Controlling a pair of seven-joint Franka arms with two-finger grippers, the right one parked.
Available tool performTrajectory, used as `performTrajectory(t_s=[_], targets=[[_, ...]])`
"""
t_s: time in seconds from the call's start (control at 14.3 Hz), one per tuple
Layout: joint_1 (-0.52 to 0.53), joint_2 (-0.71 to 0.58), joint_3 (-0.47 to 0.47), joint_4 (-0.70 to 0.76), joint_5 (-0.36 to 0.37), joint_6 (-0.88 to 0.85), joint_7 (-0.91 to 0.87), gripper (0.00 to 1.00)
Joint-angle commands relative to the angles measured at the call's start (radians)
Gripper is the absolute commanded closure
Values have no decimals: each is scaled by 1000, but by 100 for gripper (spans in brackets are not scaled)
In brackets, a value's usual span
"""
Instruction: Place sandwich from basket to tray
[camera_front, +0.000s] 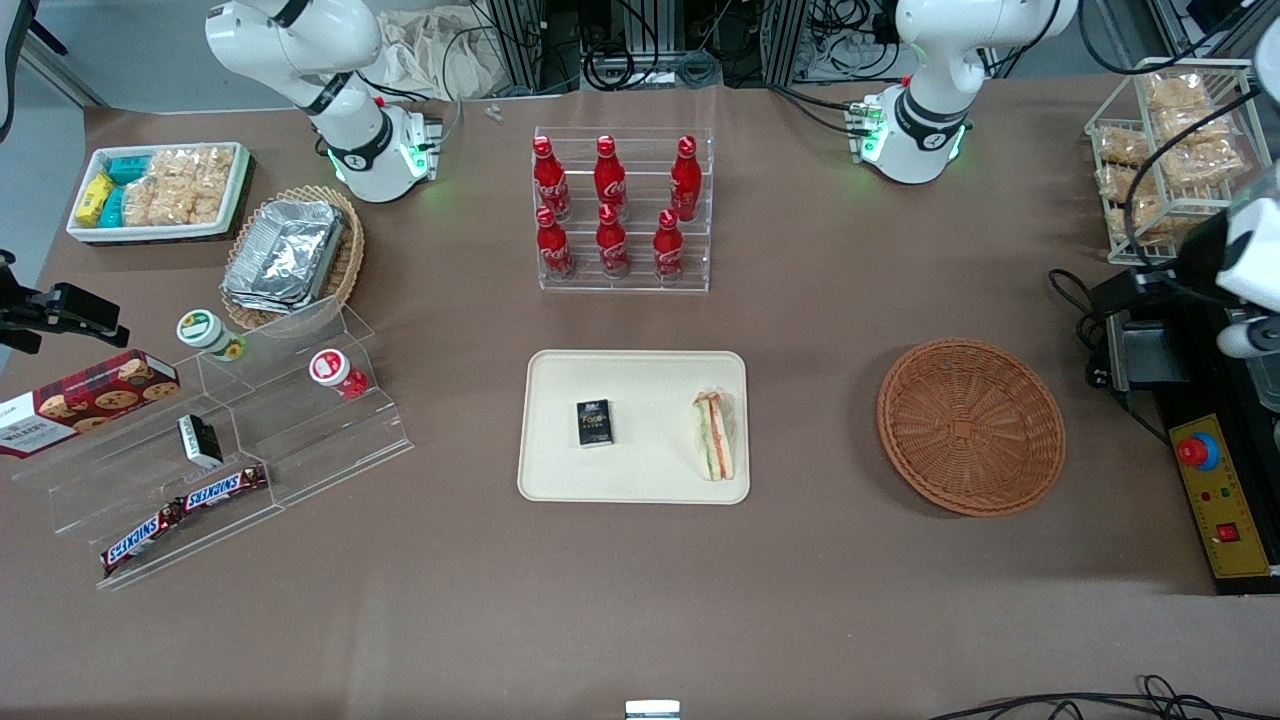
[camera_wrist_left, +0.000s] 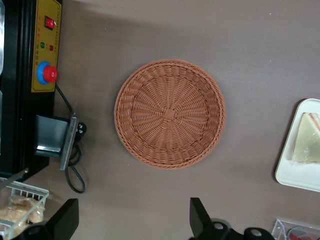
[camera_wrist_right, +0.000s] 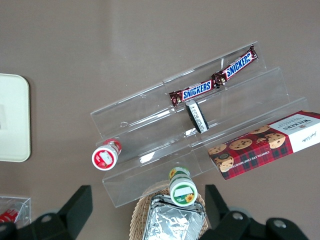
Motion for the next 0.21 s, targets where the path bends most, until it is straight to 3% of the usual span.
performTrajectory(t_s=[0.0,0.14], targets=[[-31,-8,36,-1,-60,11,1,0],[-23,9,45,5,-65,15,4,0]])
